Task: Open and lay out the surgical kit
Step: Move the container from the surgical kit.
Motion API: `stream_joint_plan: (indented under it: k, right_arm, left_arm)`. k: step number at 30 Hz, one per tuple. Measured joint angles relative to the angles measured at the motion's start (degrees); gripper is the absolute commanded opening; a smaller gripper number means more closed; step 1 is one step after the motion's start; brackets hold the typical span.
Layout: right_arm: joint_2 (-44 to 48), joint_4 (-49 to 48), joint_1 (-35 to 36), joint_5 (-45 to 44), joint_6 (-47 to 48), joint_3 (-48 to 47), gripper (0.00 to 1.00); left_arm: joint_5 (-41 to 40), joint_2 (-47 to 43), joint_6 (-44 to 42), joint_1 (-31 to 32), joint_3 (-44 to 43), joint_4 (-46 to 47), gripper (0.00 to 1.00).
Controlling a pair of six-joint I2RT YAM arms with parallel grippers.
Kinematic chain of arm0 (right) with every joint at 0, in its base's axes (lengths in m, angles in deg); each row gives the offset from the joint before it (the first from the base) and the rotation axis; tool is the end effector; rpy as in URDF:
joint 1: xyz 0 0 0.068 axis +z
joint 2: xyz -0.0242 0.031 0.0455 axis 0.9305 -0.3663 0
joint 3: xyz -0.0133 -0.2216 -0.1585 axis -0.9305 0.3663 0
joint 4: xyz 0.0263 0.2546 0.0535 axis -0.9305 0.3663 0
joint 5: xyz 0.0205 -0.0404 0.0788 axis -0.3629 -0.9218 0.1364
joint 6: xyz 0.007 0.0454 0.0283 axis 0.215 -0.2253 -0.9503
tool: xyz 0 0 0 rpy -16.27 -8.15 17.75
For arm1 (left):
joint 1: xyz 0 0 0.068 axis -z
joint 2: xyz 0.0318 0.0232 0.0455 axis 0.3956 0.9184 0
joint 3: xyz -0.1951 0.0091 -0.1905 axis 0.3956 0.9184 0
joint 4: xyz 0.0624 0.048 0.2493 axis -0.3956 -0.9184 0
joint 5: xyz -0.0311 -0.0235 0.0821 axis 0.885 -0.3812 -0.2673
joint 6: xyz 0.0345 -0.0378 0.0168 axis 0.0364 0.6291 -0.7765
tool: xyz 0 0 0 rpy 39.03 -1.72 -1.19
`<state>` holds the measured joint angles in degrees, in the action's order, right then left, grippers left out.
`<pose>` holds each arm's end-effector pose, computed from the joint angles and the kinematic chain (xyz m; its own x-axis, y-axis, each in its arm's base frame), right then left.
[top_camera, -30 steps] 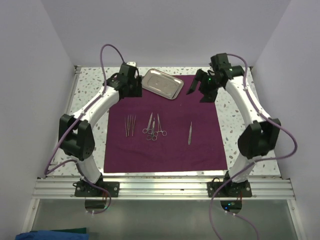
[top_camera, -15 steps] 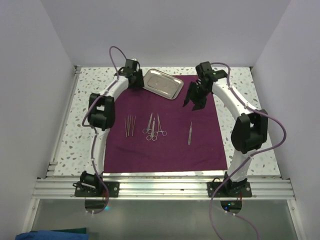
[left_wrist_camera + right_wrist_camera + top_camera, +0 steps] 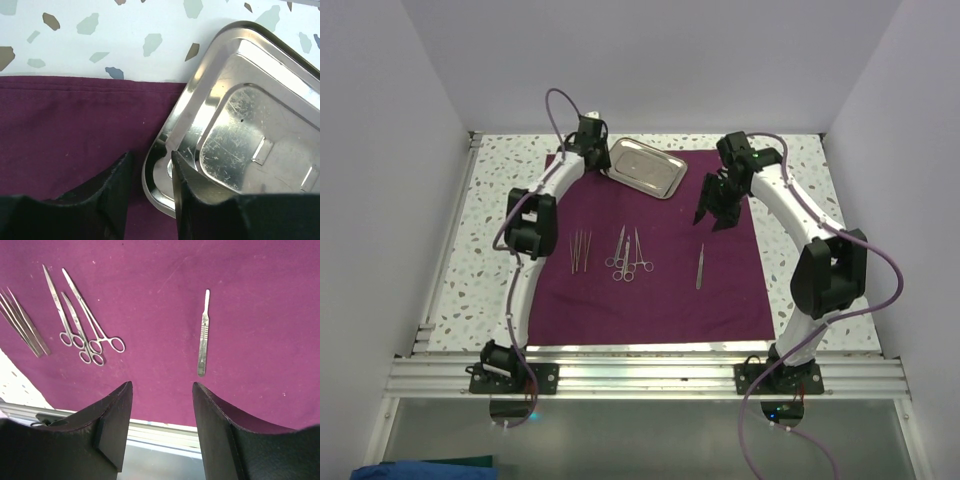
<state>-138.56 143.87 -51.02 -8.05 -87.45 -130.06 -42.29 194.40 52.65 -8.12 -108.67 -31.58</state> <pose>0.3437 0.1138 0.2858 -0.9351 0.2912 -0.2021 0.2227 0.9262 0.3042 0.5570 -0.1474 0.1586 -0.6737 -0.2497 -0.6955 -0.1058 0.9641 -0.2436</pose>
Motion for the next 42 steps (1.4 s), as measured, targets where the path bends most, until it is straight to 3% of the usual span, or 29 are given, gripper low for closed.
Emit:
stream_joint_plan:
  k: [7,10,17,22,32,35,37,39,40,42]
  right_arm:
    - [-0.3,-0.3,-1.4,0.5,1.2,0.4,0.55]
    - [-0.3,-1.4,-2.1,1.0,1.5,2.4,0.54]
    - [0.1,-2.0,-3.9,1.8,1.9,8.2,0.54]
    - [1.9,-2.8,-4.7,1.8,2.4,8.7,0.54]
    - [-4.3,-5.4,-4.7,4.5,1.4,-4.6,0.54]
    - [-8.9,-6.0,-4.2,4.7,1.0,-11.0,0.54]
    - [-12.7,-6.1,-3.5,4.6,0.8,-16.0,0.53]
    - [-16.9,-5.9,-2.5,4.6,0.6,-21.3,0.53]
    - [-19.0,-5.5,-1.9,4.4,0.5,-24.0,0.53]
    - [-22.9,-5.6,-0.7,4.2,0.3,-28.3,0.53]
  left_arm:
    - [-3.3,0.8,-3.5,2.9,-1.4,-1.6,0.08]
    - [-4.0,0.2,-3.7,3.4,-0.6,-1.4,0.0]
    - [-5.0,-2.8,-4.4,3.7,4.1,-1.9,0.0]
    - [-5.4,-9.2,-4.4,4.1,13.7,-2.3,0.0]
    - [-5.4,-19.4,-4.4,4.9,29.2,-2.9,0.0]
    - [-4.9,-19.7,-4.5,4.9,29.6,-3.0,0.2]
    - [-4.2,-19.7,-4.7,4.9,29.6,-3.3,0.43]
    - [-3.0,-19.7,-4.6,4.9,29.6,-4.0,0.49]
    - [-2.6,-19.7,-4.4,4.9,29.6,-4.4,0.63]
    - [-1.6,-19.9,-4.4,4.9,29.6,-5.2,0.68]
